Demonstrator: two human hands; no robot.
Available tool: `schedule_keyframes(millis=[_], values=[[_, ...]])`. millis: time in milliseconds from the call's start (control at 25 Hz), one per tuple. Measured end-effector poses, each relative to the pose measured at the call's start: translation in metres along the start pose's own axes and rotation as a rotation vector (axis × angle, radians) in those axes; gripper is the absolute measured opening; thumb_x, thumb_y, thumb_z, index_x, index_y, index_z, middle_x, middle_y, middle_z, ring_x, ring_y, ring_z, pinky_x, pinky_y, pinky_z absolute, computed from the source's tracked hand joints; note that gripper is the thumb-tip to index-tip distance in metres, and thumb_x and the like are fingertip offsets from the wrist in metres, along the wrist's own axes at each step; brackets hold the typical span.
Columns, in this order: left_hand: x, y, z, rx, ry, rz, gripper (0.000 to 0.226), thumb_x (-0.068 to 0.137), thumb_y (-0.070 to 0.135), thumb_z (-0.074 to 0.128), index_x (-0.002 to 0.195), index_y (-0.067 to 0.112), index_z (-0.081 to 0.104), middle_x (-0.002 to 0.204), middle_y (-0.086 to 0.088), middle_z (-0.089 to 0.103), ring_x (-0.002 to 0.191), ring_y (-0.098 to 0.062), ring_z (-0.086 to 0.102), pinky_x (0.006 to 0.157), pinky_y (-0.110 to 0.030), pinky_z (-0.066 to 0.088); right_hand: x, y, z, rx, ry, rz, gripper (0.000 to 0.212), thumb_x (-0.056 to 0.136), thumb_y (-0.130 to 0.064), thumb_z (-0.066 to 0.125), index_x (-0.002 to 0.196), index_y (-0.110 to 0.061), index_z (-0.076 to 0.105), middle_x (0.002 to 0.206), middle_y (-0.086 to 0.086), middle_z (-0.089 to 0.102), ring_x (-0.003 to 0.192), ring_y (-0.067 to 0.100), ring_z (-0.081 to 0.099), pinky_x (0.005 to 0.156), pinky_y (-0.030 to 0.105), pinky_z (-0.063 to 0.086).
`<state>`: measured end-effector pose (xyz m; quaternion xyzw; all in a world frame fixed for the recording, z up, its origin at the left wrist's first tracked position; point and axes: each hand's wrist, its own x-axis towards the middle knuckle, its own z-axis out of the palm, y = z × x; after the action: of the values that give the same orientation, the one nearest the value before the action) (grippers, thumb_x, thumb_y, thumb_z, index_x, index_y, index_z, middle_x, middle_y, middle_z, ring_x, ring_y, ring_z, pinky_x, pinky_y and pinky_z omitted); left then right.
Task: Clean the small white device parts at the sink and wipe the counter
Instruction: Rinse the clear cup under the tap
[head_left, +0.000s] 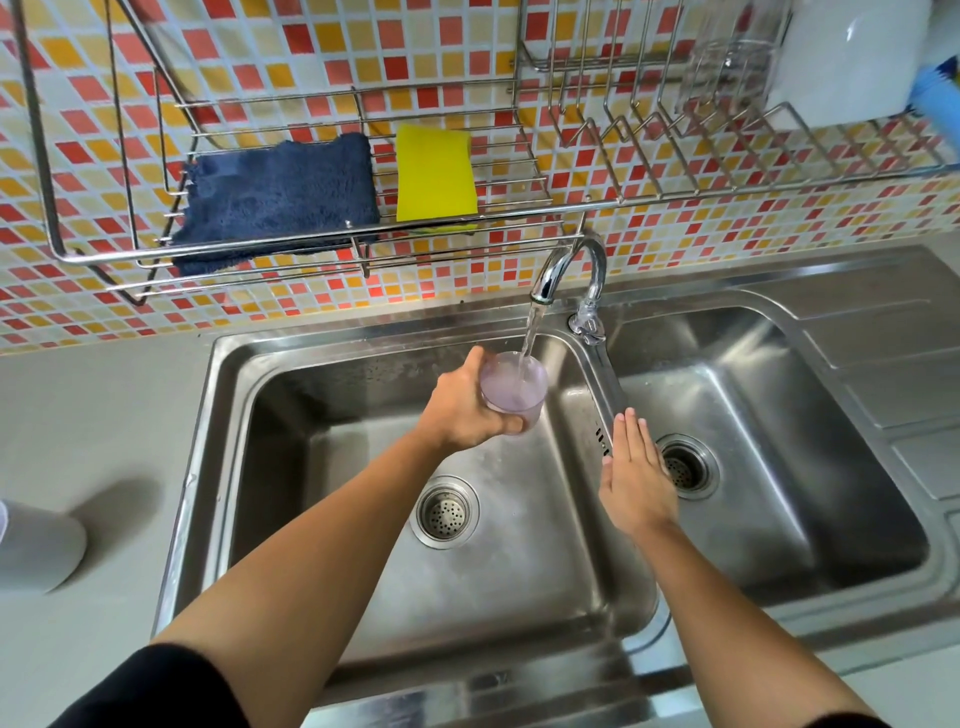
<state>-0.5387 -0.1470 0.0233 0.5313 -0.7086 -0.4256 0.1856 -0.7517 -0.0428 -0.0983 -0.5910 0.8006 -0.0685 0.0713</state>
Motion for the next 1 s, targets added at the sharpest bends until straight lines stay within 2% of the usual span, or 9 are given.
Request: schedule_keyframes(millis=[120, 200, 280, 400, 520, 640, 720, 880, 1000], values=[[0.002, -0.002, -0.002, 0.003, -0.007, -0.007, 0.077, 0.056, 0.026, 0.088, 0.119, 0.015, 0.045, 0.107, 0.005, 0.058, 0.098, -0.021, 0.056, 0.085, -0.028, 0.046, 0.003, -0.003, -0.013, 0.234, 0.067, 0.097, 0.047, 0.097, -0.028, 0.034, 0.139, -0.007, 0.036, 0.150, 0.007, 0.030, 0.133, 0.025, 0.036, 0.104, 0.039, 0.034], [0.003, -0.003, -0.003, 0.001, -0.021, -0.009, 0.076, 0.056, 0.026, 0.088, 0.118, 0.016, 0.045, 0.107, 0.003, 0.060, 0.100, -0.022, 0.058, 0.084, -0.028, 0.047, 0.016, -0.009, -0.027, 0.408, 0.185, 0.144, 0.037, 0.094, -0.020, 0.044, 0.127, -0.003, 0.048, 0.136, 0.014, 0.045, 0.119, 0.033, 0.048, 0.094, 0.040, 0.041], [0.004, -0.002, -0.004, 0.016, -0.032, -0.005, 0.076, 0.056, 0.027, 0.088, 0.118, 0.016, 0.045, 0.109, 0.003, 0.059, 0.100, -0.021, 0.056, 0.083, -0.027, 0.046, 0.040, -0.015, -0.043, 0.447, 0.280, 0.118, 0.035, 0.090, -0.011, 0.050, 0.124, 0.000, 0.049, 0.126, 0.020, 0.051, 0.112, 0.036, 0.052, 0.093, 0.038, 0.041], [0.005, -0.002, -0.004, 0.017, -0.040, 0.003, 0.078, 0.056, 0.026, 0.089, 0.119, 0.016, 0.045, 0.108, 0.003, 0.059, 0.100, -0.022, 0.056, 0.084, -0.027, 0.046, 0.080, -0.029, -0.070, 0.449, 0.253, 0.035, 0.043, 0.088, -0.009, 0.053, 0.130, -0.006, 0.046, 0.126, 0.021, 0.053, 0.105, 0.039, 0.056, 0.091, 0.040, 0.043], [0.006, -0.003, -0.006, 0.028, -0.036, 0.013, 0.079, 0.055, 0.028, 0.089, 0.119, 0.016, 0.045, 0.111, 0.000, 0.062, 0.102, -0.024, 0.058, 0.083, -0.028, 0.047, 0.109, -0.042, -0.089, 0.382, 0.084, -0.090, 0.045, 0.089, -0.016, 0.056, 0.133, -0.015, 0.045, 0.125, 0.018, 0.056, 0.107, 0.036, 0.056, 0.093, 0.039, 0.045], [0.007, -0.002, -0.009, 0.036, -0.028, 0.016, 0.077, 0.056, 0.026, 0.089, 0.119, 0.018, 0.046, 0.107, 0.002, 0.061, 0.098, -0.023, 0.057, 0.080, -0.025, 0.044, 0.126, -0.052, -0.092, 0.161, -0.023, -0.148, 0.027, 0.091, -0.022, 0.054, 0.117, -0.014, 0.057, 0.115, 0.018, 0.061, 0.099, 0.038, 0.059, 0.083, 0.037, 0.047], [0.007, 0.000, -0.010, 0.022, -0.026, 0.014, 0.075, 0.056, 0.026, 0.088, 0.117, 0.017, 0.046, 0.107, 0.002, 0.062, 0.099, -0.023, 0.057, 0.080, -0.026, 0.044, 0.130, -0.054, -0.093, 0.053, 0.004, -0.111, 0.019, 0.093, -0.013, 0.046, 0.106, -0.009, 0.058, 0.109, 0.021, 0.063, 0.094, 0.041, 0.060, 0.078, 0.038, 0.047], [0.006, 0.002, -0.008, -0.016, -0.040, 0.017, 0.076, 0.056, 0.023, 0.088, 0.118, 0.018, 0.046, 0.106, 0.004, 0.059, 0.095, -0.021, 0.056, 0.078, -0.025, 0.041, 0.134, -0.040, -0.094, 0.285, 0.115, 0.087, 0.032, 0.095, -0.010, 0.039, 0.122, -0.008, 0.056, 0.111, 0.024, 0.064, 0.101, 0.039, 0.059, 0.093, 0.040, 0.045], [0.005, 0.003, -0.004, -0.069, -0.027, -0.003, 0.075, 0.057, 0.020, 0.088, 0.120, 0.018, 0.046, 0.108, 0.003, 0.058, 0.095, -0.020, 0.055, 0.078, -0.023, 0.040, 0.123, -0.037, -0.087, 0.449, 0.072, 0.146, 0.044, 0.098, -0.016, 0.037, 0.140, -0.003, 0.032, 0.135, 0.026, 0.046, 0.122, 0.039, 0.045, 0.103, 0.040, 0.034]])
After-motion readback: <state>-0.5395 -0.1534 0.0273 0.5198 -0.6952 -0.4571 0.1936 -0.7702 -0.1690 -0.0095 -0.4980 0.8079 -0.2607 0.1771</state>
